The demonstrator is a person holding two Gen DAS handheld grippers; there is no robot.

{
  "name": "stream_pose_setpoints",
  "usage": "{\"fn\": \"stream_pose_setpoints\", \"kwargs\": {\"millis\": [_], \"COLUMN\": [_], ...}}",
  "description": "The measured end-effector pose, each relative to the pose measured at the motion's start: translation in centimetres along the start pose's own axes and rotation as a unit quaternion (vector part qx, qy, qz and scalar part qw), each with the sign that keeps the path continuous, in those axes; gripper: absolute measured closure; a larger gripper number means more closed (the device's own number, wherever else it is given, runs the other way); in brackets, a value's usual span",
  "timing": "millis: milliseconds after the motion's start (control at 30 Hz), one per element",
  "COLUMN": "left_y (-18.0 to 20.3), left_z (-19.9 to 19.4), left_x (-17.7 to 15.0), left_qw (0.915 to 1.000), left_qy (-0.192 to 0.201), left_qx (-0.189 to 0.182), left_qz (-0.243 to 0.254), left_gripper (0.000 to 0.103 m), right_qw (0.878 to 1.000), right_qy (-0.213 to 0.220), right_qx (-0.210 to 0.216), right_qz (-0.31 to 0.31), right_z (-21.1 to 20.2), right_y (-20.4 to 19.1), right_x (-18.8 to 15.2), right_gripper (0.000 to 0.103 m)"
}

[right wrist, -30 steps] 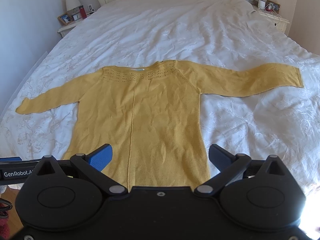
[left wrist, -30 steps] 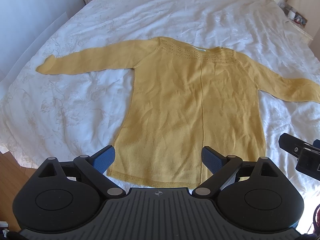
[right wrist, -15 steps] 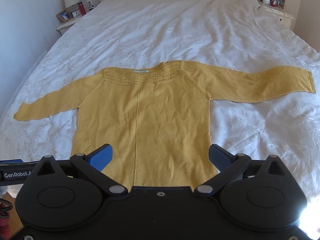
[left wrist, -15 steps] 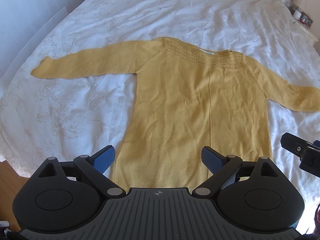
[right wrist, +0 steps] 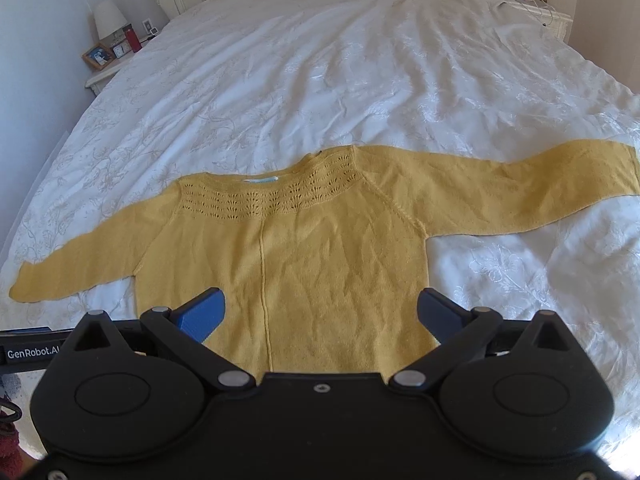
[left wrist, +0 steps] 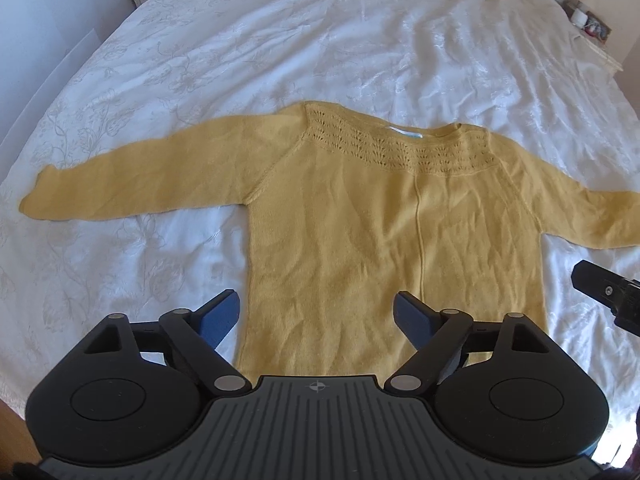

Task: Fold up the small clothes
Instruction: 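Move both grippers over the yellow sweater toward one sleeve, then grasp the cuff of the sleeve with the right gripper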

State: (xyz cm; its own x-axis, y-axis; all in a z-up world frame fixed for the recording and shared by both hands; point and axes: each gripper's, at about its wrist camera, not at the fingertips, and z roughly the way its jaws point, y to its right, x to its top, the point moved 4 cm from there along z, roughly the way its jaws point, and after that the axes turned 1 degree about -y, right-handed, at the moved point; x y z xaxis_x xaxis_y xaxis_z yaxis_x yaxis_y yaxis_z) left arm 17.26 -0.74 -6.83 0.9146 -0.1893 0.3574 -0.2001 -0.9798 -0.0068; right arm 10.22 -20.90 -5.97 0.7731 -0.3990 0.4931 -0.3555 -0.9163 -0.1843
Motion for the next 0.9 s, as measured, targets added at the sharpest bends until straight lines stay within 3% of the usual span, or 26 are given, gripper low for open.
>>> {"fn": "stream_pose_setpoints", "kwargs": {"millis": [167, 333, 633, 767, 900], "left_y": [0.8, 1.9, 5.5, 8.1, 11.0], "left_z": [2.1, 3.7, 4.8, 4.7, 4.0], "left_x": [1.6, 2.6, 3.5, 4.0, 4.6], "left_qw": [0.9993, 0.9985, 0.9992, 0.9995, 1.0], "left_qy": [-0.012, -0.026, -0.037, -0.029, -0.001], "left_qx": [-0.017, -0.027, 0.007, 0.013, 0.005], "left_qz": [0.032, 0.039, 0.014, 0.006, -0.004], "left_gripper": [0.03, 0.042, 0.044, 0.044, 0.045], "right_qw": [0.999, 0.998, 0.999, 0.999, 0.998], "right_qy": [0.033, 0.044, 0.025, 0.03, 0.048], "right_qx": [-0.025, -0.023, -0.016, -0.014, -0.039], "right_qz": [0.018, 0.027, 0.029, 0.021, 0.011], "right_z": [1.0, 2.2, 4.9, 5.1, 4.9], "right_y": [1.1, 2.9, 9.1, 12.5, 17.5], "right_x": [1.3, 2.4, 4.4, 5.7, 7.2], "right_gripper": [0.001, 0.001, 0.002, 0.005, 0.006]}}
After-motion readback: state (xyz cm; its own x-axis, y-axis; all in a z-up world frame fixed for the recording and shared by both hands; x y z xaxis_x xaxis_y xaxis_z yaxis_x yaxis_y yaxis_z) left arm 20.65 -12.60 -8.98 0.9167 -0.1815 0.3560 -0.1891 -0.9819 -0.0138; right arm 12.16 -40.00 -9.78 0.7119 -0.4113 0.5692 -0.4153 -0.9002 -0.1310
